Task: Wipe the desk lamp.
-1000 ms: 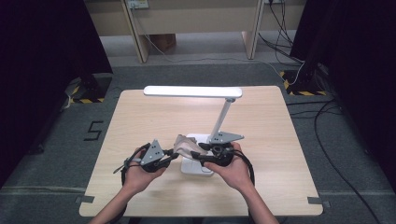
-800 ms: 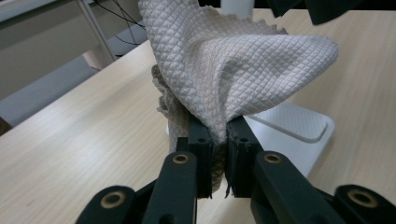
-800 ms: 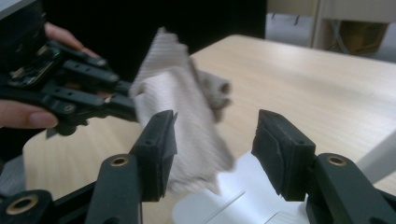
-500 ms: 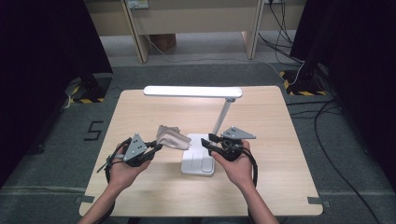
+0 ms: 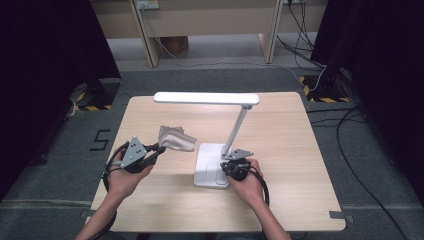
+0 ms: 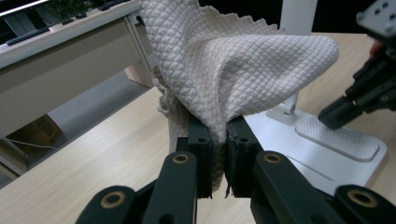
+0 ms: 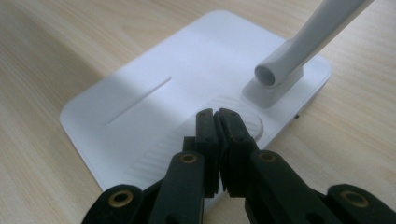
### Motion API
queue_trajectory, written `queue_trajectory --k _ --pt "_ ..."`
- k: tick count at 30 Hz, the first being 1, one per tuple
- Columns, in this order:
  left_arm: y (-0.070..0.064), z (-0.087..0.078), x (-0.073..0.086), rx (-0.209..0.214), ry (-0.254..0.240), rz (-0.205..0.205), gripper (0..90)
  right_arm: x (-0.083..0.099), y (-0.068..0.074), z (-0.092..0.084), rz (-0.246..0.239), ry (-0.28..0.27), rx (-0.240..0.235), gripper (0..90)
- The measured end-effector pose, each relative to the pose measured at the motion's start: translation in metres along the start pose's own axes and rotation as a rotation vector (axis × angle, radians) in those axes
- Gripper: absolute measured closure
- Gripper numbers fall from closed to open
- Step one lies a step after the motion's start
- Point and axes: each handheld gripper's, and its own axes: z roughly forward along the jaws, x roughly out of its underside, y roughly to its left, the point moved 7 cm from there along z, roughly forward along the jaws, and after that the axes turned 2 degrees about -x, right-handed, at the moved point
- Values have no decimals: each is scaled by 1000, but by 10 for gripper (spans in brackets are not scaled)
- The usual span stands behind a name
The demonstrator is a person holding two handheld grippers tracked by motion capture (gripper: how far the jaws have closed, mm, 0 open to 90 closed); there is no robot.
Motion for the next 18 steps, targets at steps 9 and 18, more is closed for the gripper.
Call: queue_trajectory --k 9,18 --pt "16 -6 -19 -39 -44 -4 824 -1 1 0 -37 26 9 885" --pt "27 -10 -31 -65 -70 -7 824 -1 1 0 -1 34 -7 894"
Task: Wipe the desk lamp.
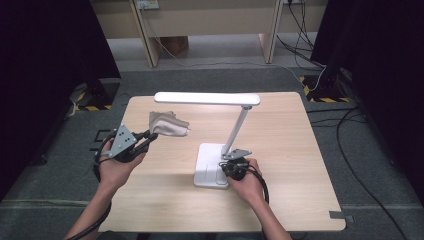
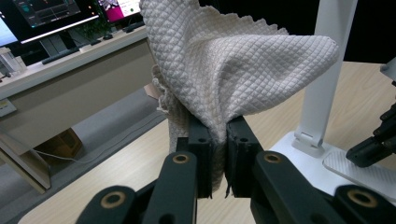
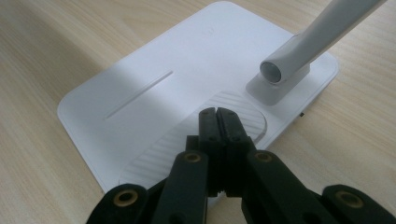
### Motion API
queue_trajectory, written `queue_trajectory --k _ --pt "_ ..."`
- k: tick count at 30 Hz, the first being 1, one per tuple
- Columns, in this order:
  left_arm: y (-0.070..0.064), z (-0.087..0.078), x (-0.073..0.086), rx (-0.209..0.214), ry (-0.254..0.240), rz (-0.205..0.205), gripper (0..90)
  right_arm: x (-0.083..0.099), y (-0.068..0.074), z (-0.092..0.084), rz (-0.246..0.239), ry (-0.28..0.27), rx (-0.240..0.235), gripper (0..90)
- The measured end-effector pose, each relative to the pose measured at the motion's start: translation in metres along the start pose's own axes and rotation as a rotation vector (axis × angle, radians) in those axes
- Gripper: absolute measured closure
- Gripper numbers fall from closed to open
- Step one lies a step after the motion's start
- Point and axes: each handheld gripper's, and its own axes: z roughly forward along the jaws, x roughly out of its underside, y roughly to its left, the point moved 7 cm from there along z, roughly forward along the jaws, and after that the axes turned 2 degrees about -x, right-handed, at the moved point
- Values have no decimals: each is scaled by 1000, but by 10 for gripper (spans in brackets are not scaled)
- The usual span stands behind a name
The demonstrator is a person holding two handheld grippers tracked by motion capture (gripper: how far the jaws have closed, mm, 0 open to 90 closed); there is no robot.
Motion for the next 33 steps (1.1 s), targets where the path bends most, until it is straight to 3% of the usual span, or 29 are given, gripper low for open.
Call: queue_trajectory --k 14,20,30,33 --pt "22 -1 -18 -50 -31 -2 824 0 0 2 2 -14 -4 900" --pt "35 -2 -30 -76 -54 -23 824 0 0 2 -5 -12 2 900" --pt "50 0 -49 -109 -70 4 825 0 0 2 -3 -15 0 900" --pt "51 0 -52 -116 -69 -5 825 0 0 2 -3 -15 0 900"
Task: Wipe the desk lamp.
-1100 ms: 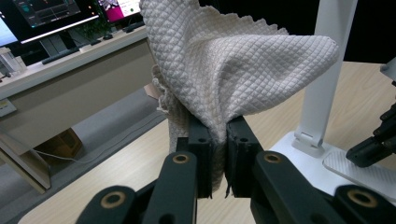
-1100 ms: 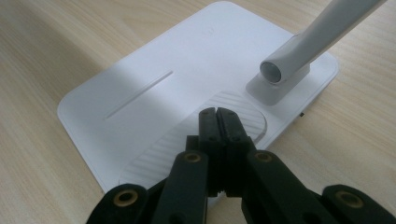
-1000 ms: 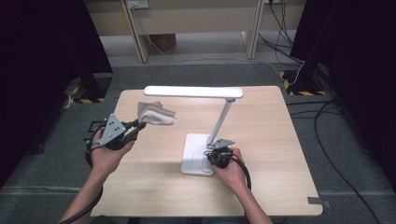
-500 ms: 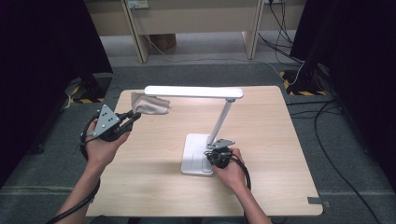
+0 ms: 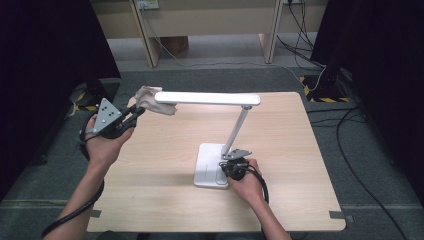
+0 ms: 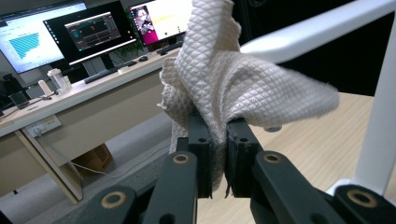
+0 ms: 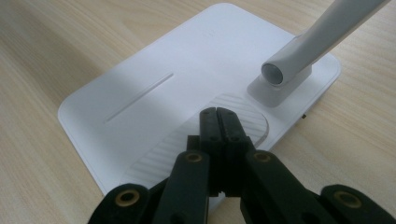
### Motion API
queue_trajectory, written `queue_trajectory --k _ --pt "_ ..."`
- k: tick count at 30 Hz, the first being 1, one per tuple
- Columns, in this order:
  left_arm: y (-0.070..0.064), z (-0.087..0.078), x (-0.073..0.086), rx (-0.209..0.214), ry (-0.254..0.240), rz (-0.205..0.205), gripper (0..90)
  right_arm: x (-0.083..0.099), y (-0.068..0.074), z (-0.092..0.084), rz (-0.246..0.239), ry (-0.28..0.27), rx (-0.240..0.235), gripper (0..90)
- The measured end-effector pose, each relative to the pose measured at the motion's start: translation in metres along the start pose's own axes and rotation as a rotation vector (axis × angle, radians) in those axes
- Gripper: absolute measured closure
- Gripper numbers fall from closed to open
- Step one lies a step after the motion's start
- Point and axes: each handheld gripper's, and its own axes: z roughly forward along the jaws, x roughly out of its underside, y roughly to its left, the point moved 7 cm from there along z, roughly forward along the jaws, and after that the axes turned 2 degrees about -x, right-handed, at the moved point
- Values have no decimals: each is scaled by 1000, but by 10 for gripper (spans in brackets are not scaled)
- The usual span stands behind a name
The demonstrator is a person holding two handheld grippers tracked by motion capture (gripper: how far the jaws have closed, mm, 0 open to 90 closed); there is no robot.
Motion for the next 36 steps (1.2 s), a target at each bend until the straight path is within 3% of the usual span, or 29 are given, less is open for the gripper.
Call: queue_trajectory --k 8,15,22,28,36 --pt "4 1 -16 -21 -20 -15 824 0 0 0 -8 -3 4 900" --pt "2 -5 -35 -18 -48 22 824 0 1 0 -7 -3 9 900" --pt "-12 -6 -52 26 -62 68 824 0 1 0 -7 -3 10 900" --pt "-24 -1 -57 69 -54 80 823 0 1 0 -9 -5 11 900" --pt "-28 7 -57 81 -39 70 822 1 2 0 2 -1 12 900"
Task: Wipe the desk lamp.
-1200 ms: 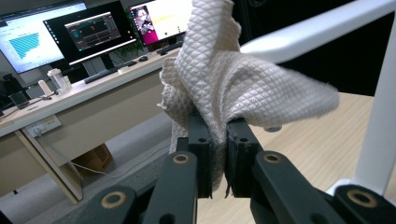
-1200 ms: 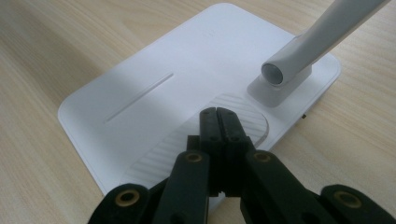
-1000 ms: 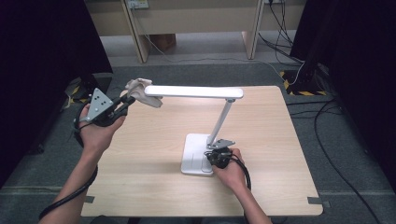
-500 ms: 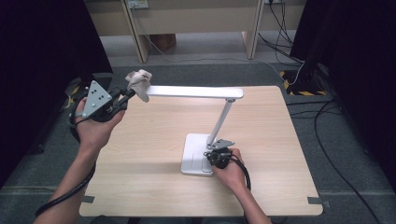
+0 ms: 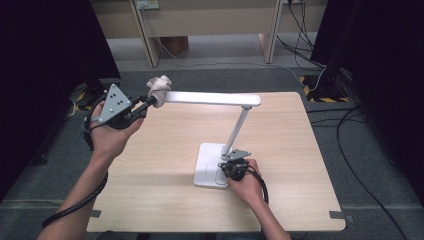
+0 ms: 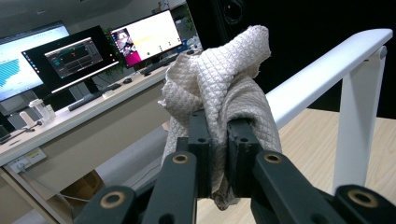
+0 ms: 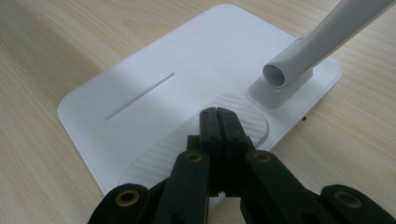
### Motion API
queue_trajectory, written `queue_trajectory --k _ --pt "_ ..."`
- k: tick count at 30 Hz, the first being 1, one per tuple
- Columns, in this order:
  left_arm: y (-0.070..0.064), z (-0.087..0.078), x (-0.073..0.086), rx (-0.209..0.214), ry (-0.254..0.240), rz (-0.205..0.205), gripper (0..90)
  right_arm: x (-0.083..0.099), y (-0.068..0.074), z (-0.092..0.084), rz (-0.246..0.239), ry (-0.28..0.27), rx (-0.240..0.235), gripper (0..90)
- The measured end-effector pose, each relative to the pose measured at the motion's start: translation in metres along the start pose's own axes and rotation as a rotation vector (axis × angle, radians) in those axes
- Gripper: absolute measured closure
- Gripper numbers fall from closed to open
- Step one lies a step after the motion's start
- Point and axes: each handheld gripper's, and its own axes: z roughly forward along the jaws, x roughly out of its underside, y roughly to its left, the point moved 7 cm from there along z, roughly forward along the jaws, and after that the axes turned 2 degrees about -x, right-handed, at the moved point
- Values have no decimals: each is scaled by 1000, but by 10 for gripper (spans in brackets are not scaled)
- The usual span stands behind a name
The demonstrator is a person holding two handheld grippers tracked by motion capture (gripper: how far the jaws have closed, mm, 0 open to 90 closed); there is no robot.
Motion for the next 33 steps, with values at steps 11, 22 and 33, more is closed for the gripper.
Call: queue_trajectory --k 11,22,33 --pt "-8 6 -5 20 4 10 820 -1 0 0 -16 -1 -1 900" --pt "-16 15 -6 41 19 4 820 -1 0 0 -14 -3 -6 900" --pt "-25 24 -10 60 25 -5 819 -1 0 1 -11 -5 -12 900"
